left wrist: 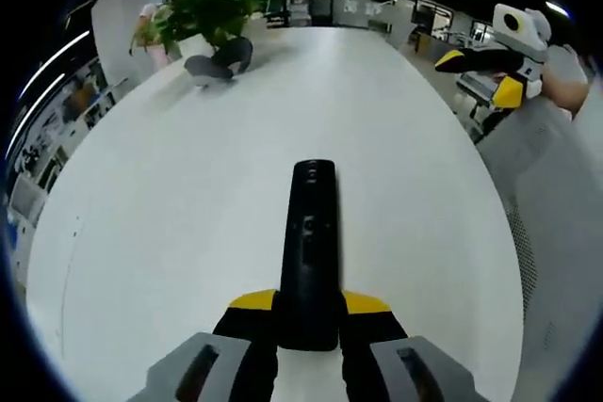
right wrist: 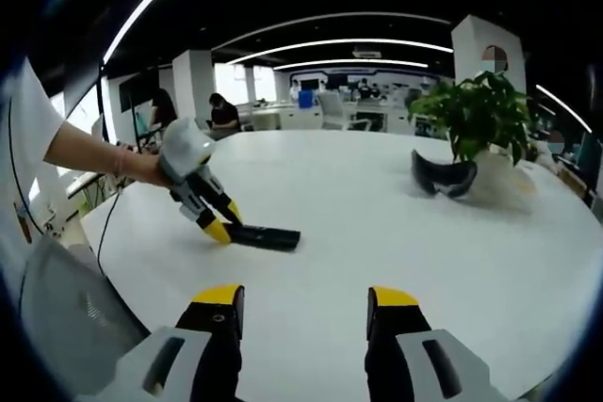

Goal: Press the specified remote control buttons in sequence, fully releasing each button before pressing the next.

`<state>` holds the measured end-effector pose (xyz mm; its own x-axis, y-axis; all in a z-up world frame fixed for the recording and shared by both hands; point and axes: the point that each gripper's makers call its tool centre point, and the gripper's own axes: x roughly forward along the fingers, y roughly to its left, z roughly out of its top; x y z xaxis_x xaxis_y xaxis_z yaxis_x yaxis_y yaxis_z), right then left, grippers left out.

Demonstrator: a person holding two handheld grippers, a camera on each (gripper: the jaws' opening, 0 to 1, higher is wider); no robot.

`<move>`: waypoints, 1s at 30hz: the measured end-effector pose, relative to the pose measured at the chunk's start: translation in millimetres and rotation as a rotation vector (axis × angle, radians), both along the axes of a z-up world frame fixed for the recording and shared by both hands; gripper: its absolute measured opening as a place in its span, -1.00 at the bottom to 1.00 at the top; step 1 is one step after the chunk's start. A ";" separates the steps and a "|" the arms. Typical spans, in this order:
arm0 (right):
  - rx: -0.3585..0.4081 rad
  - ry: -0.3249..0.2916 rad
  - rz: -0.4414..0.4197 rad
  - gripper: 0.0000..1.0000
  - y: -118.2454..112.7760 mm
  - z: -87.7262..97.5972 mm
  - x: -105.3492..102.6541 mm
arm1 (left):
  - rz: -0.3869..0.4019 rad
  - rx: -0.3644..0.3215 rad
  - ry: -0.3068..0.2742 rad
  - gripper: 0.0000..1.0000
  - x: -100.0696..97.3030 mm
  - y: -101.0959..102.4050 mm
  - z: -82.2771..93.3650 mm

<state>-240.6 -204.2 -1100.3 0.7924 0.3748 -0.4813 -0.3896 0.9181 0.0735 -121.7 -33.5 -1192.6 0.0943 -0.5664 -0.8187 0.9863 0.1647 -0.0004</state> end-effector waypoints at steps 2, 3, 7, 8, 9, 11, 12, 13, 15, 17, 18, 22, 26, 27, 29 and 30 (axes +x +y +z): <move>0.001 0.001 0.001 0.01 0.3 -0.3 -0.1 | -0.008 0.001 -0.002 -0.54 -4.2 0.0 -0.4; 0.000 0.002 0.002 0.01 0.3 -0.4 0.0 | -0.018 0.007 -0.001 -0.54 -8.1 0.3 -1.0; -0.002 0.003 0.006 0.01 1.1 -0.7 -0.1 | -0.031 0.016 -0.004 -0.54 -15.6 1.5 -0.8; -0.002 0.003 0.007 0.01 1.3 -0.8 -0.2 | -0.031 0.019 0.001 -0.54 -17.7 2.1 -1.4; -0.002 0.004 0.007 0.01 1.4 -0.9 -0.2 | -0.036 0.021 0.000 -0.54 -19.5 2.3 -1.7; -0.002 0.005 0.008 0.01 1.5 -1.0 -0.3 | -0.038 0.023 0.001 -0.54 -23.0 2.7 -1.7; -0.002 0.005 0.009 0.01 1.7 -1.1 -0.4 | -0.038 0.025 0.002 -0.54 -24.8 3.3 -1.5; -0.001 0.006 0.011 0.01 2.1 -1.2 -0.6 | -0.039 0.025 0.001 -0.54 -25.7 3.3 -1.3; 0.000 0.005 0.018 0.01 3.2 -1.0 -0.7 | -0.038 0.026 0.000 -0.54 -28.9 3.5 -0.6; -0.001 0.005 0.029 0.01 5.1 -1.1 -1.1 | -0.039 0.028 0.001 -0.54 -32.1 3.5 -0.4; -0.004 0.004 0.035 0.01 6.1 -1.0 -1.3 | -0.038 0.028 0.001 -0.54 -32.7 3.5 -0.3; -0.003 0.000 0.050 0.01 9.0 -0.2 -1.7 | -0.032 0.032 0.001 -0.54 -39.1 2.9 -0.3; 0.007 -0.003 0.056 0.01 10.2 0.8 -1.8 | -0.018 0.024 0.002 -0.54 -44.4 2.9 0.0; 0.010 -0.004 0.057 0.01 10.4 1.1 -1.9 | -0.013 0.019 0.003 -0.54 -45.0 2.7 0.0; 0.017 -0.006 0.057 0.00 10.3 1.5 -1.9 | -0.012 0.018 0.002 -0.54 -49.0 2.5 0.1; 0.021 -0.006 0.057 0.00 10.4 1.7 -1.9 | -0.015 0.018 0.001 -0.54 -50.9 2.1 -0.2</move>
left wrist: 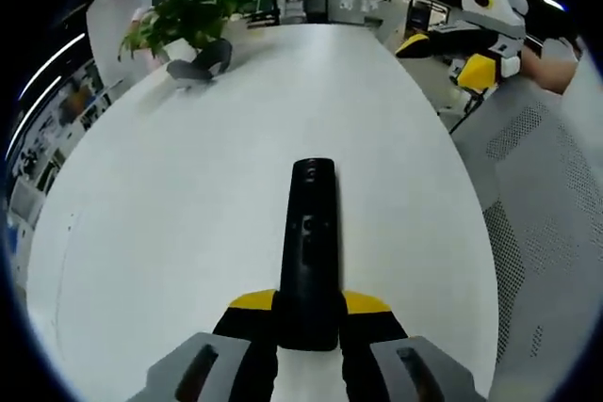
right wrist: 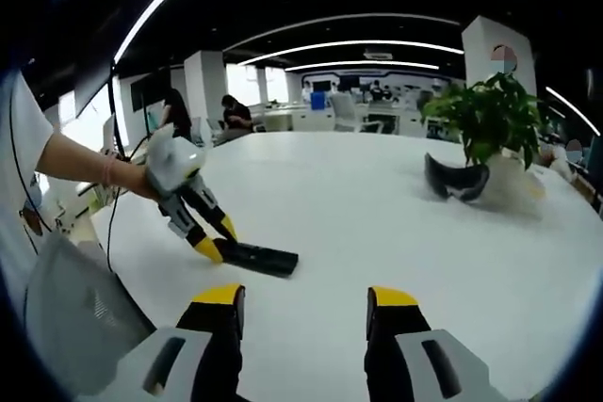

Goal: Press the specified remote control buttons in sequence, fully releasing each button before pressing the next.

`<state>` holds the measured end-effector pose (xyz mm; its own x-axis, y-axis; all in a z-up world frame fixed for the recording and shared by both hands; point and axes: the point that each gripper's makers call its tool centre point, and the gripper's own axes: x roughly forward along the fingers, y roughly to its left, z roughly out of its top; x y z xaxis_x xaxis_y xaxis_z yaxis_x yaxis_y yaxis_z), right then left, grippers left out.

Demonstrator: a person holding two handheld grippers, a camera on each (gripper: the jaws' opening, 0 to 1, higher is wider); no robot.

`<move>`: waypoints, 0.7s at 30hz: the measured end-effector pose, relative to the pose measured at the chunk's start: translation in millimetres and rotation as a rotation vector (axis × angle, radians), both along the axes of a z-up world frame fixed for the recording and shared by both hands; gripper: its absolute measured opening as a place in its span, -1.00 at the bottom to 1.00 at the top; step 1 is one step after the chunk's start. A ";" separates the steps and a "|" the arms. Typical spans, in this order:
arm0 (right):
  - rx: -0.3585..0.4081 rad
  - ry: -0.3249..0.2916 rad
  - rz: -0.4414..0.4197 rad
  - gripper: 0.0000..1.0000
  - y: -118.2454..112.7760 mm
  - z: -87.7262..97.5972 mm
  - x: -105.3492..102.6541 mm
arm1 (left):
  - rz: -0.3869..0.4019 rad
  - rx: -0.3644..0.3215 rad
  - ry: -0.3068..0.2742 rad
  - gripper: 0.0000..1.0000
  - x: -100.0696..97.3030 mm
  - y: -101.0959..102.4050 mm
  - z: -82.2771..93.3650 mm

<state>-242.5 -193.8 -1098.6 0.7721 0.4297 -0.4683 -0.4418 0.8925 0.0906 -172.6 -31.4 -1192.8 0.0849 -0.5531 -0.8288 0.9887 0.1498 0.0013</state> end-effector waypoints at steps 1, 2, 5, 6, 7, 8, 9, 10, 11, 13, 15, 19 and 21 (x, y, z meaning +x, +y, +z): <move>0.006 0.000 0.000 -0.01 0.2 0.4 0.1 | -0.002 0.002 0.001 -0.54 -1.7 -0.1 -0.2; 0.010 0.000 0.001 -0.01 0.5 0.5 0.0 | -0.005 0.002 0.001 -0.54 -3.1 0.1 -0.4; 0.016 0.004 0.006 -0.03 1.7 0.2 -0.6 | -0.019 0.006 0.000 -0.54 -9.1 -0.4 -0.2; 0.018 0.005 0.007 -0.03 2.0 0.2 -0.7 | -0.023 0.006 -0.003 -0.54 -10.3 -0.3 -0.3; 0.018 0.005 0.009 -0.03 2.4 0.2 -0.7 | -0.030 0.009 -0.001 -0.54 -13.2 -0.7 -0.3; 0.018 0.007 0.010 -0.03 2.6 0.0 -0.8 | -0.038 0.010 -0.002 -0.54 -15.5 -0.9 -0.4; 0.017 0.009 0.011 -0.03 2.6 -0.4 -0.9 | -0.047 0.013 -0.005 -0.54 -18.2 -1.5 -0.7; 0.015 0.009 0.011 -0.02 2.5 -0.4 -0.9 | -0.049 0.016 -0.003 -0.54 -20.6 -1.1 -1.0; 0.017 0.009 0.012 -0.01 3.0 -0.3 -1.1 | -0.056 0.016 -0.006 -0.54 -23.4 -2.0 -1.4; 0.029 0.015 0.022 -0.03 5.1 -0.5 -1.8 | -0.063 0.020 -0.002 -0.54 -28.2 -1.0 -1.9; 0.035 0.019 0.027 -0.03 5.9 -0.6 -2.3 | -0.069 0.025 -0.002 -0.54 -31.3 -0.1 -1.7; 0.119 0.020 0.079 0.05 18.6 7.0 -3.6 | -0.095 0.039 -0.006 -0.54 -40.8 1.0 -1.1; 0.139 0.042 0.125 0.02 24.7 7.1 -6.1 | -0.102 0.047 -0.004 -0.54 -45.0 1.1 -1.5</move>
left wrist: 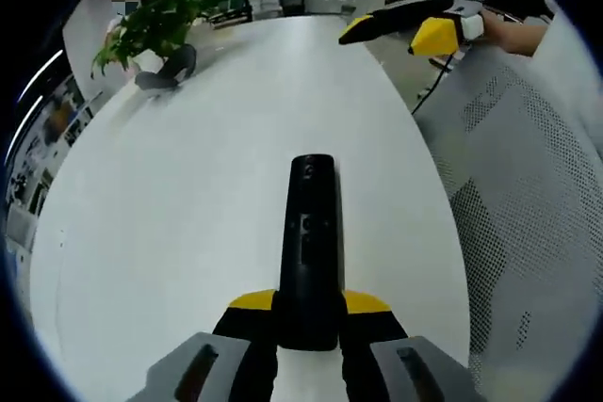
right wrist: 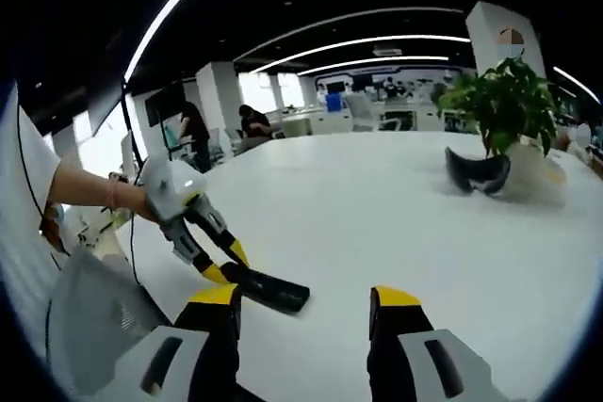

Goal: Press the specified remote control buttons in sequence, fully releasing each button before pressing the next.

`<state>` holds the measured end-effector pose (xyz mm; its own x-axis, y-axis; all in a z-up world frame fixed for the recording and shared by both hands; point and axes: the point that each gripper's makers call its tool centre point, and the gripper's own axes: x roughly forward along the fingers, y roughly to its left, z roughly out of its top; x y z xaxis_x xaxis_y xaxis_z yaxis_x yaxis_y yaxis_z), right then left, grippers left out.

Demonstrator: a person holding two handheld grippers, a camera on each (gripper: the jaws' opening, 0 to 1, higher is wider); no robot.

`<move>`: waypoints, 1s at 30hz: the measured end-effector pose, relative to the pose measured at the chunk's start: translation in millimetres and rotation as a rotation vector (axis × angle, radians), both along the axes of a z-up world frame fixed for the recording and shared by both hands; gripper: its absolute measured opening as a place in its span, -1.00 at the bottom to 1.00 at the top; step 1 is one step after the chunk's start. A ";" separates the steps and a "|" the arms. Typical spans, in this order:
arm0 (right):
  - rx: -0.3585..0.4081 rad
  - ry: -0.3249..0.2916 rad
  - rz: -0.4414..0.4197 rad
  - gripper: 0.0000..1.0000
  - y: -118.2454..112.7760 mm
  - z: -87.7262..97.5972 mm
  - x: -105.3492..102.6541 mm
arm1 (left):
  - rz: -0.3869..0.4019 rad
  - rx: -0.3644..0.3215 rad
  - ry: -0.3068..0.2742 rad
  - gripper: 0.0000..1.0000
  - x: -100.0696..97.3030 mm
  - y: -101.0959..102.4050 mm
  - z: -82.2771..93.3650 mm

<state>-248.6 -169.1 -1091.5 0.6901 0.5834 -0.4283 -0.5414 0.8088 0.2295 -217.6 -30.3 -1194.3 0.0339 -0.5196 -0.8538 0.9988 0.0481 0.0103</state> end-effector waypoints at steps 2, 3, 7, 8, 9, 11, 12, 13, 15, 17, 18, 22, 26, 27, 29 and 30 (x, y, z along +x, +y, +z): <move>-0.048 0.014 0.051 -0.10 -0.4 -6.9 -0.1 | -0.007 0.006 -0.002 -0.54 -3.4 -0.3 -0.4; -0.059 0.033 0.073 -0.18 -0.2 -11.2 0.7 | -0.011 0.009 -0.003 -0.54 -6.1 -0.5 -0.4; -0.038 0.064 0.167 -0.38 10.1 -14.9 4.3 | -0.031 0.022 -0.005 -0.54 -15.1 -0.4 -0.8; -0.046 0.071 0.182 -0.41 11.3 -16.9 5.6 | -0.032 0.024 -0.005 -0.54 -16.7 -0.1 -1.0; -0.061 0.073 0.198 -0.43 12.8 -18.9 7.0 | -0.033 0.026 -0.004 -0.54 -17.9 0.3 -0.6; -0.100 0.091 0.264 -0.45 19.2 -25.0 6.3 | -0.029 0.026 -0.006 -0.54 -19.1 0.4 -0.8; -0.136 0.092 0.305 -0.47 22.3 -29.6 6.8 | -0.028 0.025 -0.005 -0.54 -20.2 0.5 -1.0; -0.149 0.095 0.330 -0.48 24.7 -31.7 6.5 | -0.029 0.024 -0.005 -0.54 -21.3 0.5 -1.1; -0.164 0.105 0.413 -0.50 34.4 -35.2 2.8 | -0.032 0.029 -0.006 -0.54 -24.7 1.0 -1.2; -0.215 0.105 0.479 -0.53 38.7 -39.6 2.7 | -0.039 0.040 -0.007 -0.54 -28.8 1.2 -1.2; -0.226 0.104 0.493 -0.57 40.3 -40.9 4.1 | -0.037 0.048 -0.007 -0.54 -31.2 2.1 -1.1; -0.302 0.117 0.602 -0.66 46.6 -51.3 1.7 | -0.036 0.061 -0.005 -0.53 -35.6 3.9 -1.1; -0.436 0.129 0.734 -0.72 47.9 -67.9 -6.4 | -0.036 0.067 -0.001 -0.53 -36.2 4.3 -1.1; -0.470 0.131 0.760 -0.75 47.2 -71.6 -7.9 | -0.035 0.069 0.000 -0.53 -36.1 4.1 -1.2; -0.516 0.132 0.805 -0.81 46.5 -75.5 -10.2 | -0.029 0.078 0.000 -0.53 -36.4 3.9 -1.2; -0.533 0.130 0.814 -0.86 46.4 -76.1 -9.6 | -0.026 0.081 0.000 -0.53 -36.7 4.1 -1.2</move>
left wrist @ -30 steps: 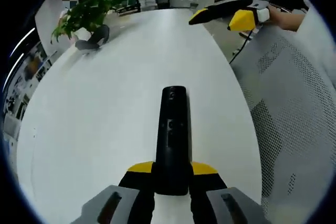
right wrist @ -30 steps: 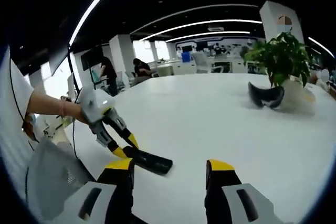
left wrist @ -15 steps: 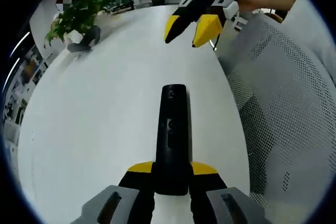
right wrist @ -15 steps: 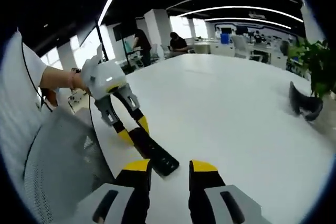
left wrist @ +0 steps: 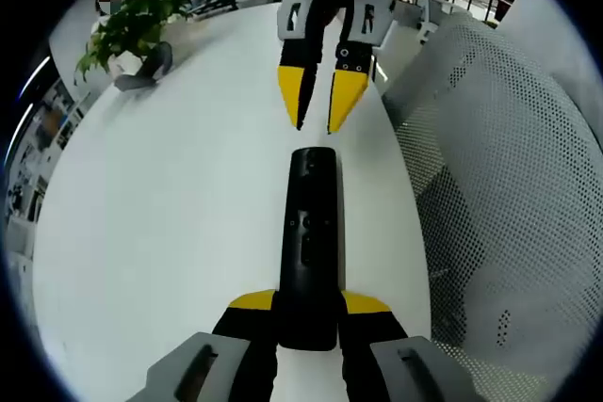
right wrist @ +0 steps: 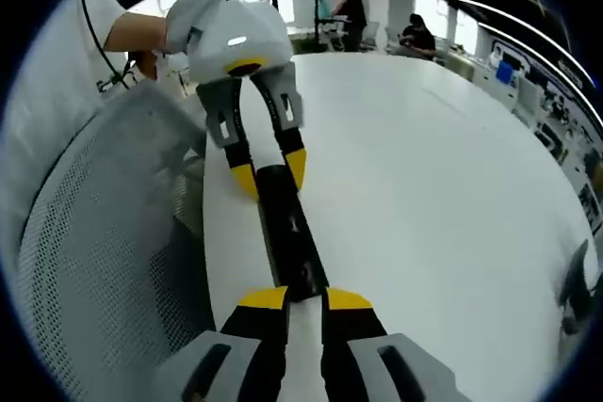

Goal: Press the specified remote control buttons in sequence, fully releasing each button before pressing the next.

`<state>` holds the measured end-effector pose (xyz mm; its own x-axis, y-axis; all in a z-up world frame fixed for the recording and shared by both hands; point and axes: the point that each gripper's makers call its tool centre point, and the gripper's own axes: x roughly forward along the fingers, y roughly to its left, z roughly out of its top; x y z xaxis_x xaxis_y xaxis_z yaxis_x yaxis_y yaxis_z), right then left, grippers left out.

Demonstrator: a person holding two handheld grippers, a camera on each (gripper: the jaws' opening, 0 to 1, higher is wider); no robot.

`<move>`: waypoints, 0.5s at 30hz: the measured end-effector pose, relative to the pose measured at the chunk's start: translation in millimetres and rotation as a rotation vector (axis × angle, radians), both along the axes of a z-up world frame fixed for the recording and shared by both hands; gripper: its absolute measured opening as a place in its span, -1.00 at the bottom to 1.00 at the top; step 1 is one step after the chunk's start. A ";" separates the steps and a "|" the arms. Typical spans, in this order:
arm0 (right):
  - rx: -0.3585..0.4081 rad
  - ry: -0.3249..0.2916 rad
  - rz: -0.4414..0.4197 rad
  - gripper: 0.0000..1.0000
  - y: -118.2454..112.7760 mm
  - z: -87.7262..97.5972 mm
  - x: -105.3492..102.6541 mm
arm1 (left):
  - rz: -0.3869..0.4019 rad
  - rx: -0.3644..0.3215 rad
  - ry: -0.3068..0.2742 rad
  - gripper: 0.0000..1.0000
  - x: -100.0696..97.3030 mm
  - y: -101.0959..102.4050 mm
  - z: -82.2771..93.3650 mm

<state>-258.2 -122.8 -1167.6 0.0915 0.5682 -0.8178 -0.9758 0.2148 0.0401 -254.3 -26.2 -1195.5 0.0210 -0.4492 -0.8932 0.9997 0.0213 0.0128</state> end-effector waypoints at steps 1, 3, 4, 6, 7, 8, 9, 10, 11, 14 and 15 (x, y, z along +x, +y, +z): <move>-0.005 -0.003 0.014 -0.89 1.8 -0.2 0.4 | 0.004 0.005 0.000 -0.53 -0.4 -0.2 0.1; -0.007 0.001 0.019 -0.95 4.6 0.3 2.0 | 0.008 0.011 -0.002 -0.53 -1.1 -0.3 0.2; -0.011 0.003 0.025 -0.98 5.8 0.6 2.5 | 0.011 0.011 -0.001 -0.53 -1.2 0.0 0.2; -0.028 0.003 0.044 -1.00 8.1 -0.7 4.0 | 0.017 0.011 0.002 -0.53 -1.5 0.1 0.3; -0.044 0.001 0.055 -1.00 7.4 -2.2 4.5 | 0.017 0.011 0.002 -0.53 -1.5 -0.2 0.3; -0.058 -0.003 0.063 -1.00 7.4 -4.5 5.7 | 0.017 0.012 0.001 -0.53 -1.6 0.1 0.3; -0.068 -0.004 0.069 -1.00 7.1 -5.6 6.4 | 0.015 0.013 0.000 -0.53 -1.6 -0.2 0.3; -0.081 0.004 0.077 -1.00 6.1 -6.9 5.5 | 0.015 0.013 0.000 -0.53 -1.7 0.1 0.3; -0.085 0.004 0.079 -1.00 6.0 -7.6 5.8 | 0.015 0.013 0.000 -0.53 -1.7 -0.1 0.4; -0.094 0.019 0.095 -1.00 6.8 -9.1 3.5 | 0.016 0.011 -0.002 -0.53 -1.7 -0.3 0.5; -0.101 0.018 0.108 -1.00 8.0 -10.1 2.0 | 0.016 0.012 -0.003 -0.53 -1.6 -0.5 0.5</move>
